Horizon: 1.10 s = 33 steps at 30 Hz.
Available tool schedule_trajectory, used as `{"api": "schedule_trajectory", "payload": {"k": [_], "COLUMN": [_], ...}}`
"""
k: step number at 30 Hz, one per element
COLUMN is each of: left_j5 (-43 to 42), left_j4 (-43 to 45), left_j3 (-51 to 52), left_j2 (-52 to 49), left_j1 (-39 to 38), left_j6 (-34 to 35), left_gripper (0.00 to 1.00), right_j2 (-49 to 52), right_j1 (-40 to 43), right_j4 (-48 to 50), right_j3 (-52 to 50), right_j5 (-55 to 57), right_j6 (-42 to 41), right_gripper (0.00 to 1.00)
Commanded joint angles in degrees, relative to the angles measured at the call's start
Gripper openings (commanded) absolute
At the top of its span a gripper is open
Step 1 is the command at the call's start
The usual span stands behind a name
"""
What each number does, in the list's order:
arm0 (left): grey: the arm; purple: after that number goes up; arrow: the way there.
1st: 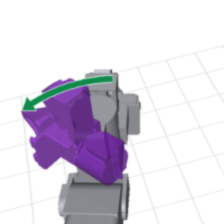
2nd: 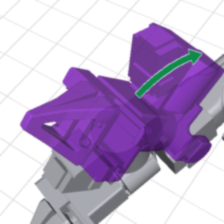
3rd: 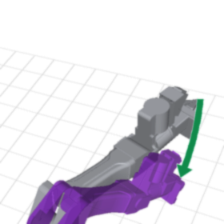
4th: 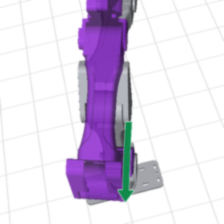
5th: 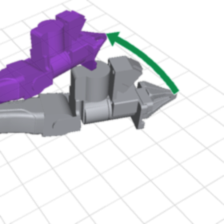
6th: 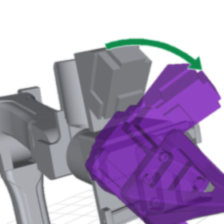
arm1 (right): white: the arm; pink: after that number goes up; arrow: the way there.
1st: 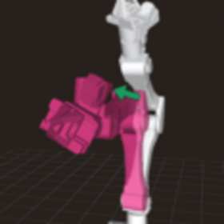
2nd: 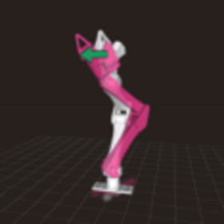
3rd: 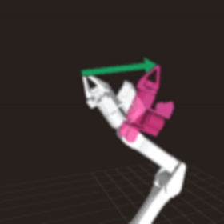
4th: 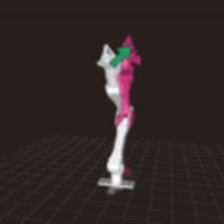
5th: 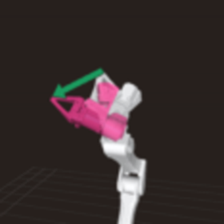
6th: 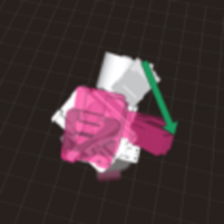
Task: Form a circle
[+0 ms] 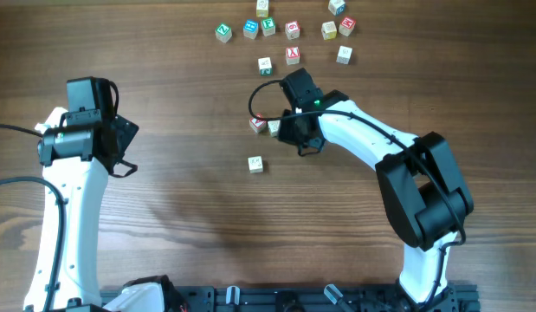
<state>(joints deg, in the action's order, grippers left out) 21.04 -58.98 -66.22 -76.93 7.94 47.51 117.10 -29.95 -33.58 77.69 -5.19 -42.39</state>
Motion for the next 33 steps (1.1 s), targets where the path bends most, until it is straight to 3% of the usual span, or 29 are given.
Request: {"api": "schedule_trajectory", "payload": {"k": [1, 33], "left_j5": [-0.5, -0.5], "left_j4": [0.0, 0.0], "left_j3": [-0.1, -0.1], "left_j2": [-0.1, -0.1], "left_j1": [0.4, 0.4], "left_j6": [0.8, 0.8], "left_gripper": [1.0, 1.0], "right_j2": [1.1, 1.1], "right_j1": [-0.3, -0.3], "right_j4": [1.4, 4.8], "right_j3": [-0.3, -0.3], "right_j5": [-0.8, -2.3], "right_j6": [1.4, 3.4], "right_gripper": [0.04, 0.05]}}
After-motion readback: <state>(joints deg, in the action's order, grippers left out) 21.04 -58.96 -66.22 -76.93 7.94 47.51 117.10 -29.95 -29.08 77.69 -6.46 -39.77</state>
